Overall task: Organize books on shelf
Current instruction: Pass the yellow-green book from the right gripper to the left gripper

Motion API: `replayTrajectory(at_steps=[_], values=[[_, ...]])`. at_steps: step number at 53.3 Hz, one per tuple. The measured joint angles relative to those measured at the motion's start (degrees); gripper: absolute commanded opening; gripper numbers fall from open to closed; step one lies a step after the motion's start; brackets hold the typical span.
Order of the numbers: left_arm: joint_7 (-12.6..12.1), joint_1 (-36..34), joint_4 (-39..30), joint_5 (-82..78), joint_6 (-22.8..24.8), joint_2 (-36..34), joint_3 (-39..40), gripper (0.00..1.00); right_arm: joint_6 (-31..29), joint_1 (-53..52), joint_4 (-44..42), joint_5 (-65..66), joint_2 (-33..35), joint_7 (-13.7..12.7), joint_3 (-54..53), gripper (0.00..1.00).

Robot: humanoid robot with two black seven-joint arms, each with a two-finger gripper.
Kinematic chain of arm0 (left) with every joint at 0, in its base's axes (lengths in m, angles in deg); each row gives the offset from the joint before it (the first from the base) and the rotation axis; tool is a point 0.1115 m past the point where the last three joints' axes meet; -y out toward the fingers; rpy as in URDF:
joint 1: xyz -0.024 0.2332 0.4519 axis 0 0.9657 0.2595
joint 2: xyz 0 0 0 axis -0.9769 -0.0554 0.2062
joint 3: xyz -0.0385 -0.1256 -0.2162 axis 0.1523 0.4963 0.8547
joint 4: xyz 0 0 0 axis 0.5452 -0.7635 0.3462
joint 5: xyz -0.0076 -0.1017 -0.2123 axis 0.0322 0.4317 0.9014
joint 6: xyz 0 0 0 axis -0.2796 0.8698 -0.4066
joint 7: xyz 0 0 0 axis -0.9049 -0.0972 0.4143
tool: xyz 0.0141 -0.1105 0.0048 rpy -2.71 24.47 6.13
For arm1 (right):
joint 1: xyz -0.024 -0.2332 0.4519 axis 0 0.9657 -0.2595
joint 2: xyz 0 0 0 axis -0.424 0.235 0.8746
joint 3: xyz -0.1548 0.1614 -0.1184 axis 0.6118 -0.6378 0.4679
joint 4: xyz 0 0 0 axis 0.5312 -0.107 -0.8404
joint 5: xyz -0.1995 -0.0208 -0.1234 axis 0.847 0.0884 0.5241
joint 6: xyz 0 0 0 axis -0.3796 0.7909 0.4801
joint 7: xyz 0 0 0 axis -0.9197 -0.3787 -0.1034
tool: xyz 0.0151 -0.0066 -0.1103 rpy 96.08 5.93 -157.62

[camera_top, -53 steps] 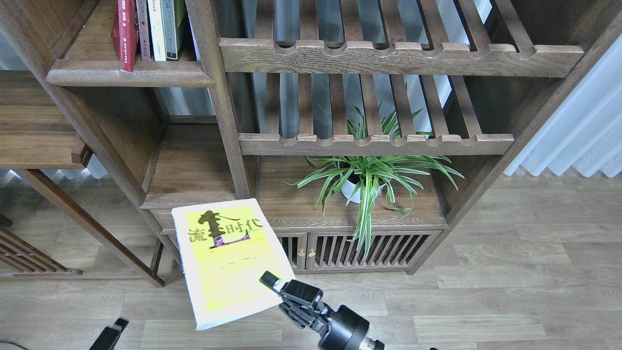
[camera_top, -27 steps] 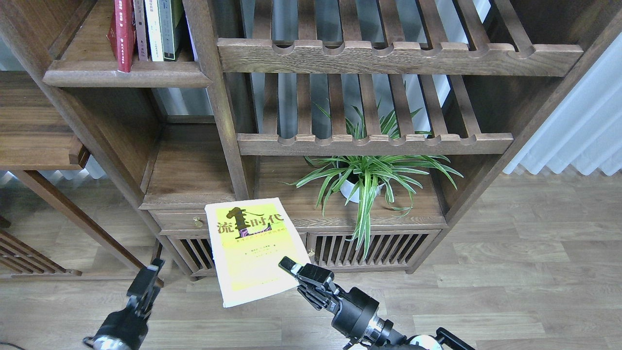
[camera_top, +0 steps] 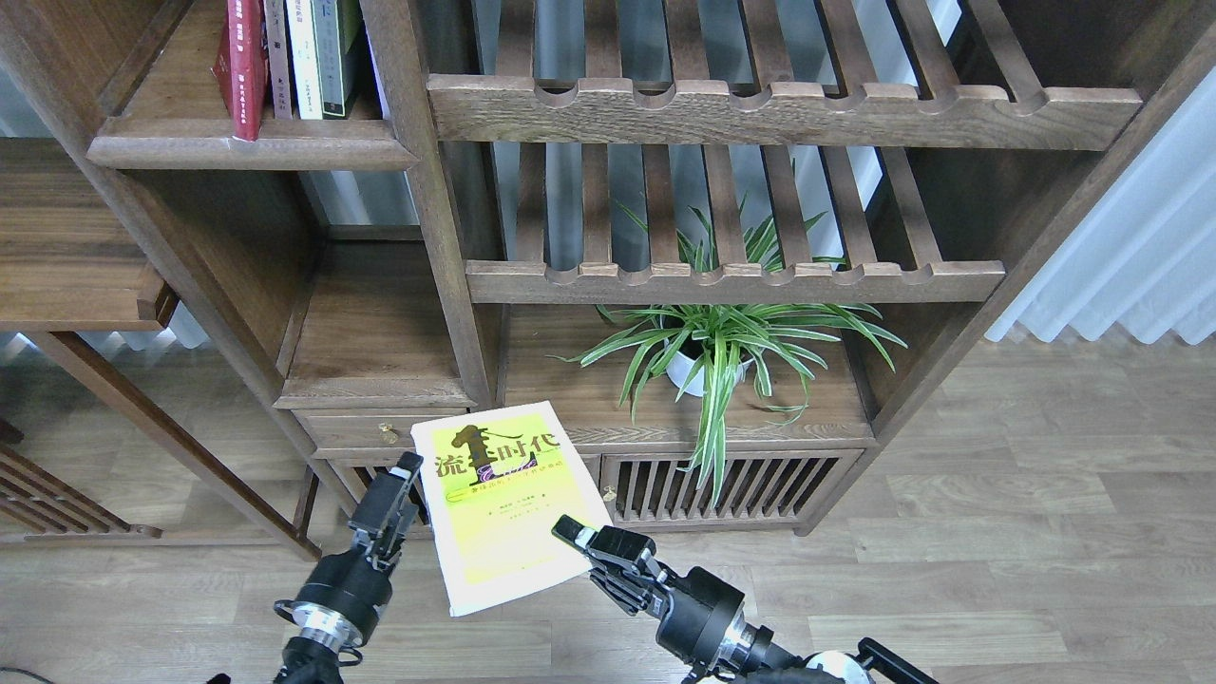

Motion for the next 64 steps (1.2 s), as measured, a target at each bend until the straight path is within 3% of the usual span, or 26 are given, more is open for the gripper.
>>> replayTrajectory(at_steps=[12,64], values=[[0.36,0.01,0.24,0.38,0.0,1.05,-2.35,0.94,0.0,0.57,0.64,0.3,0.01,-0.37,1.29,0.06],[0.74,0.83,2.85,6.12,0.0,1.03,-8.38,0.99,0.0,2.21,2.85,0.35,-0.01,-0.43,2.31,0.06]])
